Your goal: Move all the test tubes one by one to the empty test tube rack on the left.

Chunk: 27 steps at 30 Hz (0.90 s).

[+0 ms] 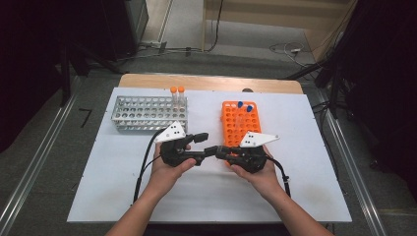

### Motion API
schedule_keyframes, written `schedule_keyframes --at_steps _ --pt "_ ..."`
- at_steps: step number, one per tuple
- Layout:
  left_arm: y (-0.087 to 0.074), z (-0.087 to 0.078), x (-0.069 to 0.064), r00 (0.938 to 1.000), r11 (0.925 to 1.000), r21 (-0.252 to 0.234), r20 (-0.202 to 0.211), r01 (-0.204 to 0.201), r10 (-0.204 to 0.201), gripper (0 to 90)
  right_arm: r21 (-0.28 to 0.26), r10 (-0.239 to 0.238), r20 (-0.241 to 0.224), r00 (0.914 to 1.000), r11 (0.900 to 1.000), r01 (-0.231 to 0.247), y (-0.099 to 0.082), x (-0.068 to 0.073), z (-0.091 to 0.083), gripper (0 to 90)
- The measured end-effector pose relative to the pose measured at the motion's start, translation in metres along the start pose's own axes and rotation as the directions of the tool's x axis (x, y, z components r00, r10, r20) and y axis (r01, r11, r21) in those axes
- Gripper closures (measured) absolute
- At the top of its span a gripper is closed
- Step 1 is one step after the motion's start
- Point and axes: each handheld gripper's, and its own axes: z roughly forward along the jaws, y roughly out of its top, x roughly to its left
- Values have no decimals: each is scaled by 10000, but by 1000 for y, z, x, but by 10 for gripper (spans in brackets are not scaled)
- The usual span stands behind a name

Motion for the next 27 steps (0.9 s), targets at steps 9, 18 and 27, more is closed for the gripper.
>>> schedule_keyframes --at_steps 9,18,27 --pt "-2 5 -3 9989 9997 238 465 -65 54 527 100 -64 -173 9998 9999 66 1 6 3 740" --pt "-4 10 -4 9992 9985 512 366 -197 178 642 219 -351 -457 9983 9991 361 3 14 7 740" --pt "-5 10 -6 9977 9959 618 176 -659 649 751 455 -417 -609 9973 9980 445 3 16 10 740"
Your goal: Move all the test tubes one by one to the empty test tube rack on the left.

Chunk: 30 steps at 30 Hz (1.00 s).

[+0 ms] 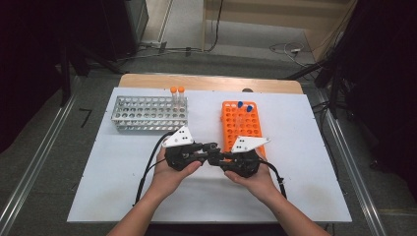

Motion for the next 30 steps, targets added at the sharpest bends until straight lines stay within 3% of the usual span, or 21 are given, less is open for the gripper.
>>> schedule_keyframes --at_steps 7,11,20,25,30 --pt "0 0 4 9994 9999 93 -314 136 -133 762 75 130 16 9999 9999 -130 -2 -3 2 706" --pt "0 -6 8 9985 9997 -48 -503 221 -223 763 -78 147 -274 9995 9999 -149 -2 -6 -5 562" --pt "3 -18 21 9943 9992 -222 -1010 318 -339 763 -672 507 367 9980 9966 -481 -6 -21 -30 138" --pt "5 -26 31 9890 9987 -285 -1403 425 -461 763 -834 439 659 9969 9958 -383 -13 -30 -44 0" --pt "10 -36 43 9802 9984 -279 -1907 487 -531 763 -1097 420 789 9960 9934 -332 -21 -37 -61 0"
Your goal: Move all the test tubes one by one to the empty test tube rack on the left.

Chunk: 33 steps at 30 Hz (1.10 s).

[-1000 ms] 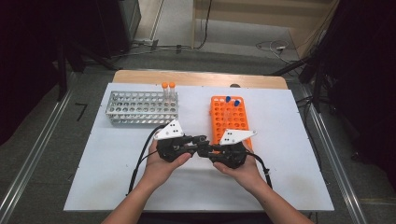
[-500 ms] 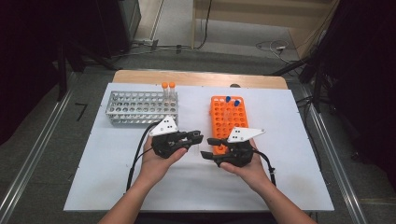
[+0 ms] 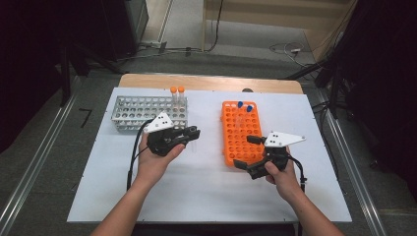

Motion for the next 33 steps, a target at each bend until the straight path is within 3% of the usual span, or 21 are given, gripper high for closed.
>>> schedule_keyframes --at_steps 18,25,33 --pt "18 -18 42 9923 9994 -346 -1239 52 -94 763 -212 612 1108 9920 9980 -592 -30 -27 -56 0" --pt "19 -22 62 9831 9990 -374 -1806 241 -304 763 -245 645 1131 9915 9978 -621 -45 -28 -74 0" --pt "32 -28 83 9671 9976 -610 -2497 340 -482 763 -202 965 1448 9847 9953 -946 -62 -34 -89 0"
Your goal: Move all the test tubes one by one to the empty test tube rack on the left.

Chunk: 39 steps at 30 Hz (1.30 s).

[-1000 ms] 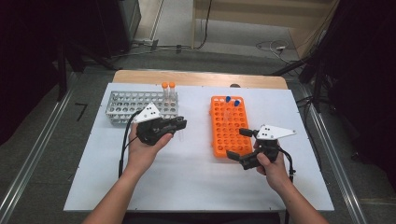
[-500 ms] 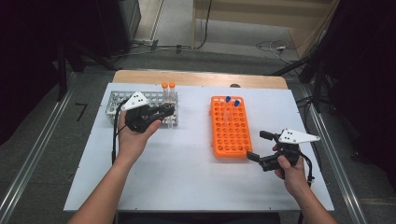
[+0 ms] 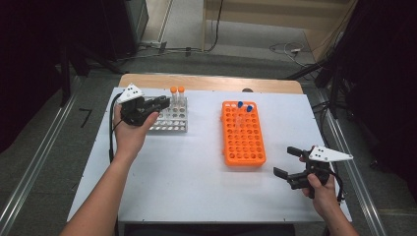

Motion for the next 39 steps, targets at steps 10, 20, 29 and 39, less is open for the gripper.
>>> schedule_keyframes --at_steps 10,20,29,39 --pt "13 8 24 9958 9994 -228 -871 247 -266 762 12 125 174 9998 9999 -126 -2 -4 3 0" --pt "8 26 42 9830 9972 -464 -1712 587 -659 762 54 199 164 9997 9998 -200 -4 -6 4 0" --pt "14 49 49 9750 9942 -615 -1992 879 -986 762 60 217 158 9996 9997 -218 -4 -7 5 0" --pt "13 69 48 9756 9931 -521 -1885 1049 -1129 762 23 270 119 9996 9996 -270 -5 -9 3 0"
